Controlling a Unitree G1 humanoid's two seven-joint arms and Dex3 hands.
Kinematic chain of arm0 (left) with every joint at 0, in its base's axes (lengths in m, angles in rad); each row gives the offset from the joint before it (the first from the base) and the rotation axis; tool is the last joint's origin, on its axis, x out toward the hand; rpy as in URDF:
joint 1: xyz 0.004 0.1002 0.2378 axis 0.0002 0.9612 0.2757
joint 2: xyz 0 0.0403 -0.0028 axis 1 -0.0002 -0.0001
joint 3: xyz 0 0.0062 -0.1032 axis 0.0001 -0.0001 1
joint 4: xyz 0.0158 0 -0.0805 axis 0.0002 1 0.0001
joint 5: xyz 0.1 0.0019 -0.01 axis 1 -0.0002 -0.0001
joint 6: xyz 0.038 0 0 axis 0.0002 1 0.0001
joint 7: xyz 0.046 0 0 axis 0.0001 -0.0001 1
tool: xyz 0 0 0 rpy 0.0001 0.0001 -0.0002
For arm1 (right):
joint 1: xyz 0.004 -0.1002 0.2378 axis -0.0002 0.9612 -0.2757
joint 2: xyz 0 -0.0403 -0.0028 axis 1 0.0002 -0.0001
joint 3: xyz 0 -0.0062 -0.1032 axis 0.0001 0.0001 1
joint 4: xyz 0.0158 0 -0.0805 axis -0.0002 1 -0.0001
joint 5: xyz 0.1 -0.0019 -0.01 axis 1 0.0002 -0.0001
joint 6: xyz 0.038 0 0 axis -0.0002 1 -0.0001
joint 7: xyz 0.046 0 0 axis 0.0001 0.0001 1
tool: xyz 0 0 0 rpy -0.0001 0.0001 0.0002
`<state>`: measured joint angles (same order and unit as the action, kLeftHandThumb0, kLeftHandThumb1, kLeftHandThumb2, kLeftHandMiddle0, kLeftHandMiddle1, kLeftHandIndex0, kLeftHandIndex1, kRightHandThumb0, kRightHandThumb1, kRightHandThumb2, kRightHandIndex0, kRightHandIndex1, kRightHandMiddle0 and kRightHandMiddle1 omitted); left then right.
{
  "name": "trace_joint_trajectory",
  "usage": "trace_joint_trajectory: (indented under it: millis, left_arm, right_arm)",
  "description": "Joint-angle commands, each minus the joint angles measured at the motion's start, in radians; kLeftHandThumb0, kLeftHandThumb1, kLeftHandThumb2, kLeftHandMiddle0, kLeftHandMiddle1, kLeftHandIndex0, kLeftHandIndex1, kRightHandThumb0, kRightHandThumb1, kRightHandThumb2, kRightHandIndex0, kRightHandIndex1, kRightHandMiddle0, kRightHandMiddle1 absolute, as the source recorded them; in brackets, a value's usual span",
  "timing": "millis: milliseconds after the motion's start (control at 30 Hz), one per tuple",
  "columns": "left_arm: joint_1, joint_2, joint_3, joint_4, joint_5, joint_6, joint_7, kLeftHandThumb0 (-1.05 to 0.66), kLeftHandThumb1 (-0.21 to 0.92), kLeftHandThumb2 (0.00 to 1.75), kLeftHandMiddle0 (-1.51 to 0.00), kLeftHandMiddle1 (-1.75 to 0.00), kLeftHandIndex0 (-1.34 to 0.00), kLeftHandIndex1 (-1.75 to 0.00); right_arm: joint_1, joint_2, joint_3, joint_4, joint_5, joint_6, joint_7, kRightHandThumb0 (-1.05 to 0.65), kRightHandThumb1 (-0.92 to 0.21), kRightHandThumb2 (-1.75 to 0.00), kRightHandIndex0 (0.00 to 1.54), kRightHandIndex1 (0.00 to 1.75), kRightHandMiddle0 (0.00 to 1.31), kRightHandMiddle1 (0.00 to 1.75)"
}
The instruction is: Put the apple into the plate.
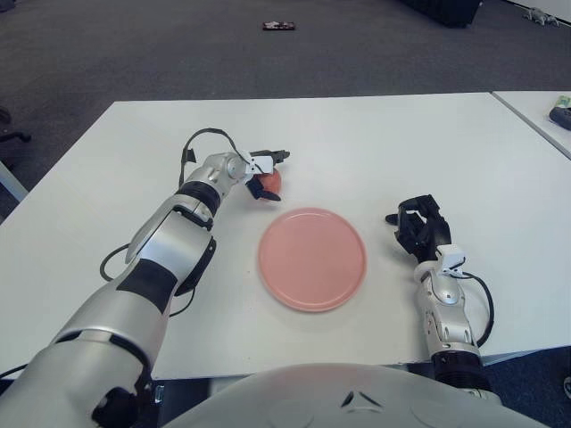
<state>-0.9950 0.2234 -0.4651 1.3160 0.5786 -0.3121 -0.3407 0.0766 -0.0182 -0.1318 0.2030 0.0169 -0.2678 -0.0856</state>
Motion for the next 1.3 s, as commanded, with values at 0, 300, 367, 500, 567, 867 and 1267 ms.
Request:
trace_joint_trajectory:
  millis: [0, 300, 367, 500, 567, 867, 1267]
  left_arm:
    - [-0.005, 0.020, -0.010, 0.005, 0.017, 0.013, 0.030, -0.97, 0.60, 0.49, 0.00, 0.00, 0.00, 0.00]
    - [-0.001, 0.037, 0.017, 0.007, -0.005, 0.031, 0.038, -1.01, 0.70, 0.41, 0.00, 0.00, 0.00, 0.00]
    - [0.001, 0.039, 0.026, 0.006, -0.013, 0.033, 0.036, -1.01, 0.70, 0.40, 0.00, 0.00, 0.00, 0.00]
    - [0.005, 0.044, 0.030, 0.004, -0.014, 0.030, 0.035, -1.01, 0.71, 0.40, 0.00, 0.00, 0.00, 0.00]
    - [0.009, 0.045, 0.037, 0.003, -0.019, 0.031, 0.037, -1.01, 0.71, 0.39, 0.00, 0.00, 0.00, 0.00]
    - [0.032, 0.037, 0.064, 0.009, -0.041, 0.030, 0.054, -1.00, 0.71, 0.38, 0.00, 0.00, 0.00, 0.00]
    - [0.043, 0.027, 0.074, 0.010, -0.051, 0.013, 0.059, -0.98, 0.70, 0.36, 0.00, 0.00, 0.00, 0.00]
  right_arm:
    - [0.000, -0.003, -0.007, -0.006, 0.008, -0.006, 0.004, -0.36, -0.77, -0.73, 0.49, 1.24, 0.28, 1.75]
    - [0.000, -0.006, -0.005, -0.005, -0.002, -0.021, 0.001, -0.36, -0.79, -0.71, 0.49, 1.24, 0.27, 1.75]
    - [-0.001, -0.007, -0.004, -0.004, -0.007, -0.026, -0.001, -0.36, -0.79, -0.71, 0.50, 1.24, 0.26, 1.75]
    - [0.000, -0.007, -0.003, -0.007, -0.008, -0.022, -0.002, -0.36, -0.80, -0.70, 0.50, 1.23, 0.26, 1.75]
    - [0.001, -0.006, -0.003, -0.011, -0.006, -0.016, -0.002, -0.36, -0.80, -0.70, 0.50, 1.23, 0.26, 1.75]
    - [0.002, -0.002, -0.004, -0.017, 0.003, 0.000, -0.001, -0.36, -0.78, -0.72, 0.49, 1.23, 0.27, 1.75]
    - [0.005, 0.001, 0.000, -0.026, -0.005, 0.007, -0.010, -0.36, -0.77, -0.75, 0.50, 1.24, 0.28, 1.75]
